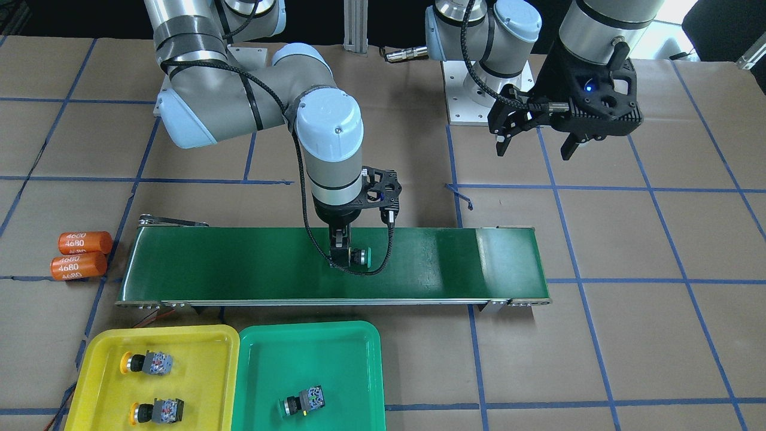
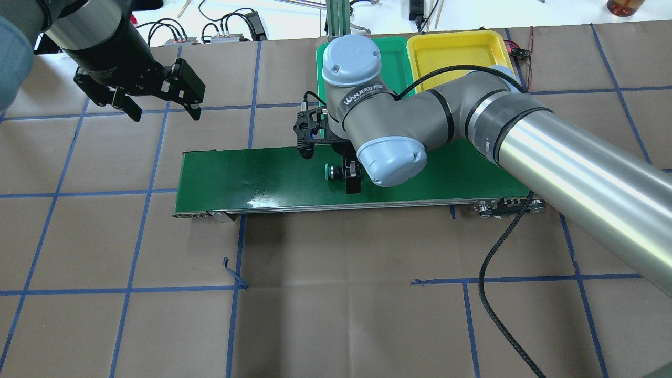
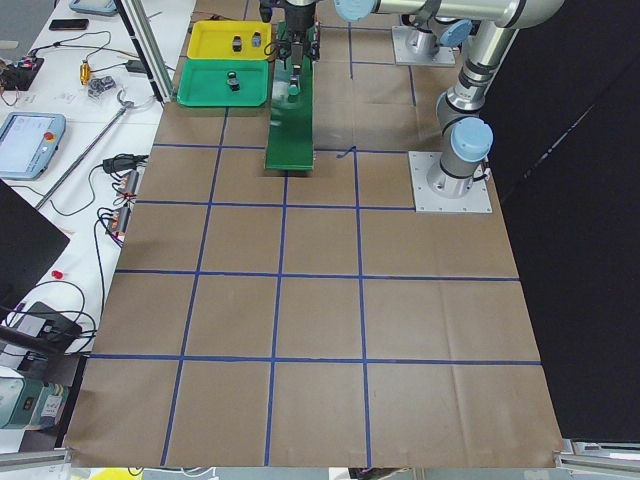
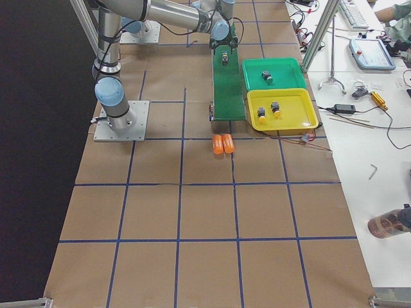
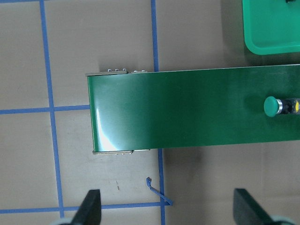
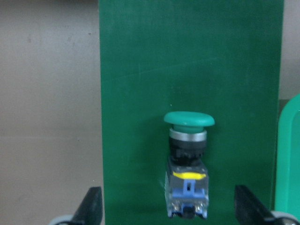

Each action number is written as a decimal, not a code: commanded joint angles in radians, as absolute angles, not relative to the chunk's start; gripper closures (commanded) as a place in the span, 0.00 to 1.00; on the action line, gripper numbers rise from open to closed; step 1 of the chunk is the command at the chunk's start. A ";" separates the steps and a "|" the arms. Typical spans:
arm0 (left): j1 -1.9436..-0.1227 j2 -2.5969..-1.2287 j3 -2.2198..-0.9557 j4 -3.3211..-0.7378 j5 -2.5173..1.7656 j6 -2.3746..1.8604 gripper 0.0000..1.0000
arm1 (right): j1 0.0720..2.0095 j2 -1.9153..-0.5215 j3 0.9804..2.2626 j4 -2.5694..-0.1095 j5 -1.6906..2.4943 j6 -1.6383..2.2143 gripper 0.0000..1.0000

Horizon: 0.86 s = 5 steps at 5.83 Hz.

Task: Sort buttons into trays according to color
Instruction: 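Grasp the green-capped button on the belt with the right gripper, then carry the green button over the green tray and open the right gripper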

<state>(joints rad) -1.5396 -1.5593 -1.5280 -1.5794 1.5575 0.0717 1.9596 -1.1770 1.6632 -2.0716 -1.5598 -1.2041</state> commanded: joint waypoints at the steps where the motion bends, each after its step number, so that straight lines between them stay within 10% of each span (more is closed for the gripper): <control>1: -1.532 -1.552 -1.536 -1.578 1.559 0.069 0.02 | 1.938 -1.179 1.741 -2.092 -1.577 -1.289 0.00; 5: -1.532 -1.548 -1.537 -1.578 1.563 0.064 0.02 | 1.833 -1.198 1.744 -2.086 -1.641 -1.316 0.24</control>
